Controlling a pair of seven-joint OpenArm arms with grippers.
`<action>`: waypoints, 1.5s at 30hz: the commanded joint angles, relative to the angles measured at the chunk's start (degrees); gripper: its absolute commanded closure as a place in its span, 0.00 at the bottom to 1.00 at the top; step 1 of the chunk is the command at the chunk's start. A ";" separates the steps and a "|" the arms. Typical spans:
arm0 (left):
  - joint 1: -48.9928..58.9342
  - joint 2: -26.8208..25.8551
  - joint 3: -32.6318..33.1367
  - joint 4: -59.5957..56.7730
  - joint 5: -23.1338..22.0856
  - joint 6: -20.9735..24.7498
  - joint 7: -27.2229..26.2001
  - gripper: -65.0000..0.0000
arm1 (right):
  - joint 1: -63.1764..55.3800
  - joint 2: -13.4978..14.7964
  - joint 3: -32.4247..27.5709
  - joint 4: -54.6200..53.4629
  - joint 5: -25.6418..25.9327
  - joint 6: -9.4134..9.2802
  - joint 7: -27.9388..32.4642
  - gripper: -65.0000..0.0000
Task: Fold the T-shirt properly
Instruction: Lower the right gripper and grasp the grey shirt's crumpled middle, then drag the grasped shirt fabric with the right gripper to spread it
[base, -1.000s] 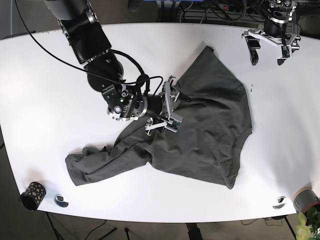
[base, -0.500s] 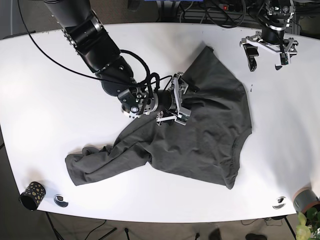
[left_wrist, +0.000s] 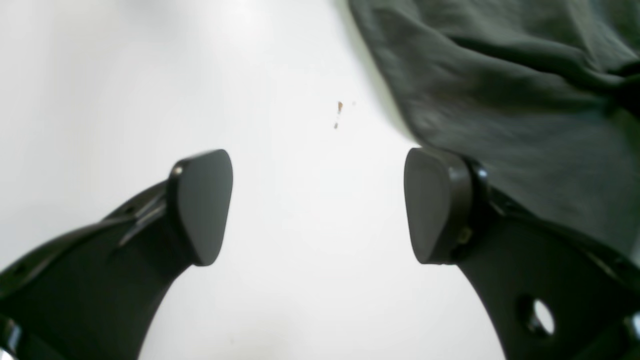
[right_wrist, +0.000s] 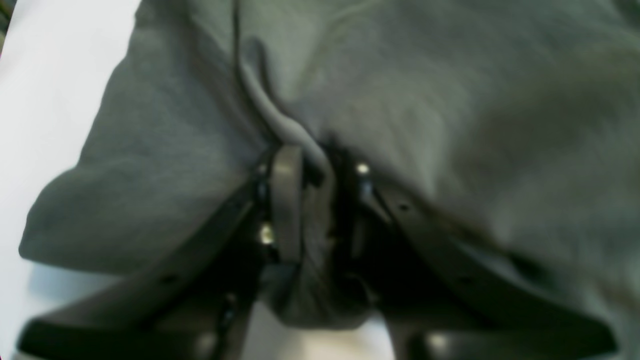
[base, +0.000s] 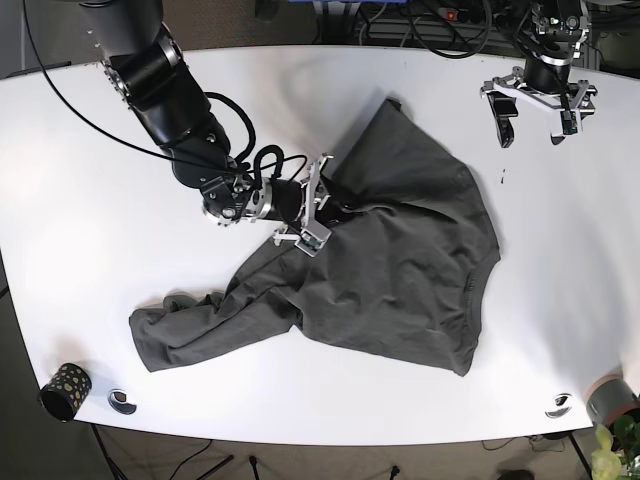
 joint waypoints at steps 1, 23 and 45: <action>-0.71 -0.75 -0.23 0.86 -0.19 -0.25 0.53 0.24 | -0.49 2.38 0.71 1.66 -0.91 -0.34 -1.14 0.87; -5.28 -2.33 -0.23 0.94 -0.19 -0.34 5.28 0.24 | -21.24 13.28 26.11 32.87 -1.34 -0.34 -11.51 0.84; -4.93 -4.00 -7.53 1.03 -0.28 -0.34 5.28 0.23 | -10.51 -0.44 4.66 30.32 -1.43 -0.34 -21.80 0.26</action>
